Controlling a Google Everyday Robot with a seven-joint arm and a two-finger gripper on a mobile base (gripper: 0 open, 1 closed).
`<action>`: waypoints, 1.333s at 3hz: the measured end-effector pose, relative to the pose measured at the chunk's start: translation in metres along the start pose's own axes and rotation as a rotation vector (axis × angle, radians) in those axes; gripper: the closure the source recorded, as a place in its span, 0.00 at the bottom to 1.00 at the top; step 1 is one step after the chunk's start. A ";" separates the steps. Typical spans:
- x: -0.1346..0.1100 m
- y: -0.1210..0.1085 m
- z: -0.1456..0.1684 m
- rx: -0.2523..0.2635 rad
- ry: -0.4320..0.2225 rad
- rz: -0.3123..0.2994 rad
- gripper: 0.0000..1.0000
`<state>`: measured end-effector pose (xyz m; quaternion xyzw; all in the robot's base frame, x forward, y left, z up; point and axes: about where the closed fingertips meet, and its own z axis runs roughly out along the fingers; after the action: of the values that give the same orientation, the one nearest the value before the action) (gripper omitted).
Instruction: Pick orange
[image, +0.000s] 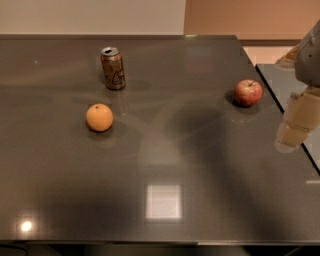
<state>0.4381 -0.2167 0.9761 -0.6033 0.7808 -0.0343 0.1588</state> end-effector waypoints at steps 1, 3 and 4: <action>0.000 0.000 0.000 0.000 0.000 0.000 0.00; -0.040 -0.007 0.004 -0.011 -0.128 -0.038 0.00; -0.070 -0.007 0.014 -0.026 -0.225 -0.077 0.00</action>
Offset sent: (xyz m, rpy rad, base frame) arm 0.0160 0.0299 0.0027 0.0918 0.0013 0.0596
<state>0.4638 -0.1500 0.9790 -0.6348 0.7348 0.0376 0.2361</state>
